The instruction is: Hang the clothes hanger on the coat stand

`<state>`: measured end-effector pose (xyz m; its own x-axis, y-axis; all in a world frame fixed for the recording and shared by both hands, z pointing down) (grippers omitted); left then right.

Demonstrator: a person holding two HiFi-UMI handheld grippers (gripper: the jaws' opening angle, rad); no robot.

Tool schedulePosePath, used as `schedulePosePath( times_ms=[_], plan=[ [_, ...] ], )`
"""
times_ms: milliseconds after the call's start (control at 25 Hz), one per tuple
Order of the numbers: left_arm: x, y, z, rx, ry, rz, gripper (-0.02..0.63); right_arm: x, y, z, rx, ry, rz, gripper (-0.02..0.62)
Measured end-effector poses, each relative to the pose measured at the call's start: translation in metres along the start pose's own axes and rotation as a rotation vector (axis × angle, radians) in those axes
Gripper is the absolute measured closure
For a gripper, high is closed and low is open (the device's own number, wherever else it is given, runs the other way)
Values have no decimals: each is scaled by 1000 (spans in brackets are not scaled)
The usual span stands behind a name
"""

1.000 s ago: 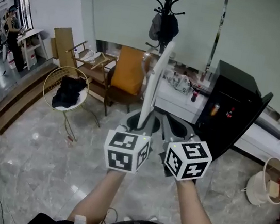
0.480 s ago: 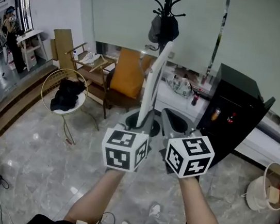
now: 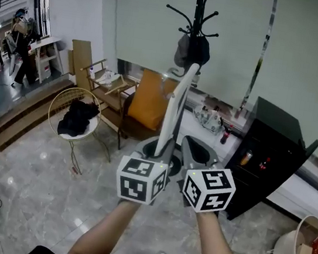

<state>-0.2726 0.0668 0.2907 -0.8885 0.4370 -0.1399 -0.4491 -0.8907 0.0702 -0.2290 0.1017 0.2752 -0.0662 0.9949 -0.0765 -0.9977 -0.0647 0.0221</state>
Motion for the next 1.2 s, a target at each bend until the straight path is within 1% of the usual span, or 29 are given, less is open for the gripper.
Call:
schedulePosePath(
  times_ms=[280,560,840,1200],
  plan=[
    [-60,-4,-20,1,-1,-48,545,-33,-57,-15,24,-13,-51,601],
    [-100,-5,-24,8,15,-121,545,-52,-95,-16,22,-10,-104,601],
    [-128,-5,-26,3,21,-176,546,-63,-120,-18,24,-11,-135,601],
    [-158,7,-24,18,27,-208,545,-83,-138,-11,37,6,-144,601]
  ],
)
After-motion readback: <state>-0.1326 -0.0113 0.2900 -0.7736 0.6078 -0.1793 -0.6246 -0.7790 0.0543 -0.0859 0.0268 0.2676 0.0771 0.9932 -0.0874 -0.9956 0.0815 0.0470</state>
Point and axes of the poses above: the fingertips, and each gripper's own axes: x backward along the fingers, y to its left, z out of its underside, the point moved 1 cm from there along x, backward along the fingers, and after that the axes turned 6 degrees about y, right-handed, at the moved point
